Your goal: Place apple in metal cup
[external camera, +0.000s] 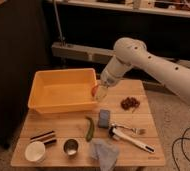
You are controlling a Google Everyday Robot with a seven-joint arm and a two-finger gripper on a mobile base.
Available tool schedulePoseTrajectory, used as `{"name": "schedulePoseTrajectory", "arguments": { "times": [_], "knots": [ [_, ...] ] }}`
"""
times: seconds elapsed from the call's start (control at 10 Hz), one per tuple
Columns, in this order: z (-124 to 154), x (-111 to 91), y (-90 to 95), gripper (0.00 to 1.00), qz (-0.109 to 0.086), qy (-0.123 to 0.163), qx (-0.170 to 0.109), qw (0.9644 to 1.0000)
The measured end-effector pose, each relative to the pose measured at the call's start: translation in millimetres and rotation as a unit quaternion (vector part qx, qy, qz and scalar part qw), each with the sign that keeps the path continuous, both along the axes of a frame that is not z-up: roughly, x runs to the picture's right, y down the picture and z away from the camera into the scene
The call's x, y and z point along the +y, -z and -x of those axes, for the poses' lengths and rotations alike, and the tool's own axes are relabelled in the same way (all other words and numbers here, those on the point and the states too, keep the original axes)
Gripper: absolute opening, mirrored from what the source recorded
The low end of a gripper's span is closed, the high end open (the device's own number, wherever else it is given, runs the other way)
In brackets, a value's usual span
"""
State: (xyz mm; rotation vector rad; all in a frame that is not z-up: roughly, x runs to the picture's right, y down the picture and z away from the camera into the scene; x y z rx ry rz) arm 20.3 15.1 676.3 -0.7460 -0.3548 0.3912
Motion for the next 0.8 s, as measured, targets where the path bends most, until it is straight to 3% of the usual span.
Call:
{"name": "schedulePoseTrajectory", "arguments": {
  "times": [0.2,0.5,0.8],
  "knots": [
    [13,15,19.5,0.0,-0.014,0.017,-0.009,0.9997],
    [52,60,62.9,0.0,-0.037,0.069,-0.028,0.9965],
    [85,97,103.2,0.0,-0.075,0.138,-0.041,0.9868]
  ]
}}
